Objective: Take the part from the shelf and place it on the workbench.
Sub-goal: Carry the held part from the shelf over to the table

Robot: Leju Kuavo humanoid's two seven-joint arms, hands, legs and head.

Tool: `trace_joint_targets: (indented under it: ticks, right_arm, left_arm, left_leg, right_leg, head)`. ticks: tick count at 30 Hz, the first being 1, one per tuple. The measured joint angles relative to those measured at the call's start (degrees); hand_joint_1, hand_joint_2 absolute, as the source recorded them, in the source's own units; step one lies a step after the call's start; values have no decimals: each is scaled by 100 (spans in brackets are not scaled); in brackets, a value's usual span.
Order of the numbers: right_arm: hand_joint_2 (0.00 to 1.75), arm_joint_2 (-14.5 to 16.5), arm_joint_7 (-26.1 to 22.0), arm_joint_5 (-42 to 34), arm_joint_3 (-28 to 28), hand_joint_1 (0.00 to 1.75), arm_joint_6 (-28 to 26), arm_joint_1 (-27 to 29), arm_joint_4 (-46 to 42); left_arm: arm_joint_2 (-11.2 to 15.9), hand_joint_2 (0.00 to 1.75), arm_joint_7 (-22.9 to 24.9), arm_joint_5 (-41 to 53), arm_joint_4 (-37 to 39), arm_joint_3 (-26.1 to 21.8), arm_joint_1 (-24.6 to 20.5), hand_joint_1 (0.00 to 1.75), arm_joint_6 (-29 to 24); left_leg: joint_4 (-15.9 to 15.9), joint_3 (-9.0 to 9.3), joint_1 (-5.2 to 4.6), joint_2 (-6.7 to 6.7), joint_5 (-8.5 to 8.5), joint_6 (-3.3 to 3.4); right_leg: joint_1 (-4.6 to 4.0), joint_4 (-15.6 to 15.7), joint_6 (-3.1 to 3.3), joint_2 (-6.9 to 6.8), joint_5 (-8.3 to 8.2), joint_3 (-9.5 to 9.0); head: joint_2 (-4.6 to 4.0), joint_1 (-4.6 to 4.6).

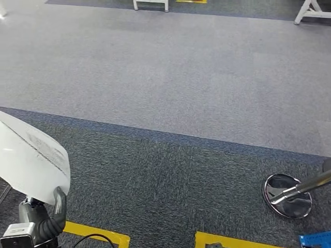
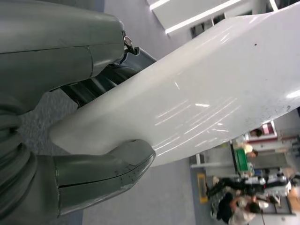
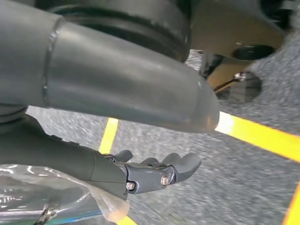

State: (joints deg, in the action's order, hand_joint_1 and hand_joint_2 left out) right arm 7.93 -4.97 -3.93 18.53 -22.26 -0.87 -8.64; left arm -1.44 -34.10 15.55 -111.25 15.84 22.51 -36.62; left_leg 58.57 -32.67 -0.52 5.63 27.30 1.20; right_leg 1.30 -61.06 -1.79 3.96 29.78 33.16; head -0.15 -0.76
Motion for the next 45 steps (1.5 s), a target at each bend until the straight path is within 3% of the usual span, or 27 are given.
trace_joint_targets:
  ticks: [2, 3, 4, 6, 8, 10, 11, 13, 14, 15, 17, 19, 21, 23, 25, 26, 28, 30, 32, 34, 35, 37, 39, 41, 42, 43, 45]
  right_arm:
    - [0, 0, 13, 17, 21, 0, 0, -7, 2]
    - [0, 0, 18, 28, 27, 0, 0, -8, 2]
    - [0, -1, 22, 38, 32, 0, -1, -8, 2]
    - [0, -1, 25, 58, 48, 0, 0, -2, 3]
    - [0, -1, 31, 76, 64, 0, 3, 6, 3]
    - [0, -2, 42, 95, 70, 0, 5, 15, 3]
    - [0, -3, 48, 110, 78, 0, 5, 14, 3]
    - [0, -2, 63, 160, 117, 0, 10, 6, 3]
    - [0, -2, 72, 191, 144, 0, 16, 2, 3]
    - [0, -2, 81, 220, 173, 0, 23, -1, 3]
    - [0, 1, 96, 258, 220, 0, 34, -3, 3]
    - [0, 8, 104, 281, 262, 0, 39, -13, 0]
    - [0, 13, 108, 296, 299, 0, 41, -32, -4]
    - [0, 13, 110, 298, 318, 0, 43, -36, -6]
    - [0, 13, 115, 299, 330, 0, 47, -17, -5]
    - [0, 13, 119, 299, 337, 0, 49, -3, -5]
    - [0, 12, 124, 300, 347, 0, 51, 10, -4]
    - [0, 12, 122, 301, 349, 0, 52, 4, -3]
    - [0, 14, 116, 302, 353, 0, 55, -2, -2]
    - [0, 16, 115, 303, 355, 0, 58, -4, -2]
    - [0, 17, 114, 304, 356, 0, 58, -5, -1]
    - [0, 19, 111, 307, 356, 0, 58, -3, 0]
    - [0, 20, 109, 307, 357, 0, 69, 6, 1]
    - [0, 19, 110, 305, 357, 0, 81, 18, 1]
    - [0, 19, 110, 305, 356, 0, 83, 19, 1]
    - [0, 19, 110, 305, 356, 0, 87, 15, 1]
    - [0, 20, 110, 305, 356, 0, 92, 7, 1]
  left_arm:
    - [-14, 175, -10, 2, -1, -18, 4, 175, 37]
    - [-24, 175, -19, 3, -2, -34, 12, 175, 56]
    - [-33, 175, -27, 3, -2, -54, 21, 175, 72]
    - [-50, 175, -42, -1, -2, -95, 15, 175, 101]
    - [-63, 175, -46, -33, -2, -118, -3, 175, 147]
    - [-74, 175, -46, -76, -1, -131, -3, 175, 185]
    - [-81, 175, -46, -90, 0, -140, -1, 175, 194]
    - [-99, 175, -55, -113, 0, -165, -1, 175, 219]
    - [-109, 175, -65, -123, 0, -180, -5, 175, 236]
    - [-122, 175, -79, -132, 0, -193, -15, 175, 254]
    - [-146, 175, -102, -151, 0, -216, -33, 175, 281]
    - [-169, 175, -110, -190, -1, -232, -35, 175, 318]
    - [-198, 175, -119, -241, -2, -240, -48, 175, 363]
    - [-225, 175, -127, -273, -1, -246, -75, 175, 383]
    - [-237, 175, -128, -291, 0, -250, -85, 175, 386]
    - [-241, 175, -129, -294, 0, -250, -84, 175, 389]
    - [-246, 175, -129, -297, 0, -250, -84, 175, 395]
    - [-251, 175, -131, -296, 0, -251, -89, 175, 398]
    - [-256, 175, -137, -292, 0, -255, -95, 175, 399]
    - [-258, 175, -144, -286, 0, -261, -98, 175, 407]
    - [-258, 175, -147, -284, 0, -263, -97, 175, 413]
    - [-258, 175, -154, -269, 1, -265, -119, 175, 432]
    - [-258, 175, -157, -251, 5, -266, -157, 175, 448]
    - [-258, 175, -157, -244, 13, -266, -169, 175, 456]
    - [-258, 175, -157, -244, 17, -266, -168, 175, 458]
    - [-258, 175, -157, -242, 20, -266, -167, 175, 460]
    - [-261, 175, -157, -239, 22, -266, -172, 175, 460]
  left_leg:
    - [25, -46, 14, 127, -2, -62]
    - [23, -64, 29, 193, -11, -88]
    - [44, -76, 32, 165, 1, -113]
    - [310, -193, 22, -103, 166, -164]
    - [1013, -522, 29, -410, 518, -212]
    - [1620, -827, 55, -479, 708, -238]
    - [1633, -841, 63, -489, 636, -239]
    - [1029, -547, 62, -578, 236, -210]
    - [635, -347, 35, -728, 78, -180]
    - [322, -192, 2, -868, -18, -145]
    - [84, -90, -66, -1019, -18, -87]
    - [28, -81, -67, -887, -35, -36]
    - [-43, -35, -27, -752, -68, 26]
    - [-72, -12, 2, -621, -83, 72]
    - [-70, -11, 5, -467, -77, 92]
    - [-68, -5, 7, -382, -74, 93]
    - [-54, 15, 21, -205, -58, 73]
    - [-9, 11, 34, -58, -24, 20]
    - [30, -35, 36, 55, -16, -40]
    - [32, -75, 48, 169, -39, -93]
    - [55, -90, 49, 147, -24, -118]
    - [365, -230, 40, -98, 161, -168]
    - [1088, -571, 44, -394, 512, -213]
    - [1649, -849, 63, -476, 683, -237]
    - [1634, -844, 69, -494, 605, -238]
    - [1397, -724, 71, -525, 434, -231]
    - [598, -311, 40, -768, 73, -189]
  right_leg:
    - [1, 166, 33, 112, 10, -102]
    - [-4, 181, 62, 52, 10, -128]
    - [-5, 201, 93, -17, 5, -146]
    - [-2, 238, 159, -175, 2, -190]
    - [-20, 249, 204, -356, 27, -222]
    - [-35, 248, 218, -544, 58, -244]
    - [-39, 248, 218, -629, 74, -259]
    - [-45, 248, 205, -775, 113, -311]
    - [-53, 249, 187, -837, 138, -323]
    - [-64, 248, 161, -890, 165, -348]
    - [-83, 256, 103, -1005, 203, -379]
    - [-75, 272, 46, -1108, 239, -440]
    - [-62, 73, -3, -904, 386, -377]
    - [-57, -592, -29, -552, 688, -38]
    - [-57, -1280, -44, -424, 877, 378]
    - [-56, -1379, -49, -409, 816, 488]
    - [-47, -901, -51, -352, 385, 379]
    - [-14, -151, -47, -88, 18, 93]
    - [5, 163, -9, 99, -45, -54]
    - [0, 190, 54, 13, -51, -88]
    - [1, 201, 86, -52, -57, -100]
    - [9, 227, 160, -209, -54, -132]
    - [-11, 231, 210, -382, -31, -149]
    - [-23, 231, 224, -559, -9, -157]
    - [-24, 231, 222, -641, 3, -167]
    - [-25, 231, 216, -716, 16, -185]
    - [-33, 232, 189, -848, 51, -238]
  head:
    - [0, -3]
    - [0, -4]
    - [0, -6]
    - [0, -33]
    - [0, -59]
    - [0, -59]
    - [0, -59]
    - [0, -60]
    - [0, -59]
    - [0, -60]
    - [0, -60]
    - [0, -62]
    - [0, -41]
    - [0, 0]
    - [0, 20]
    - [0, 23]
    - [0, 26]
    - [0, 27]
    - [0, 25]
    - [0, 26]
    - [0, 23]
    - [0, -17]
    - [0, -55]
    - [0, -55]
    - [0, -55]
    - [0, -56]
    - [0, -56]
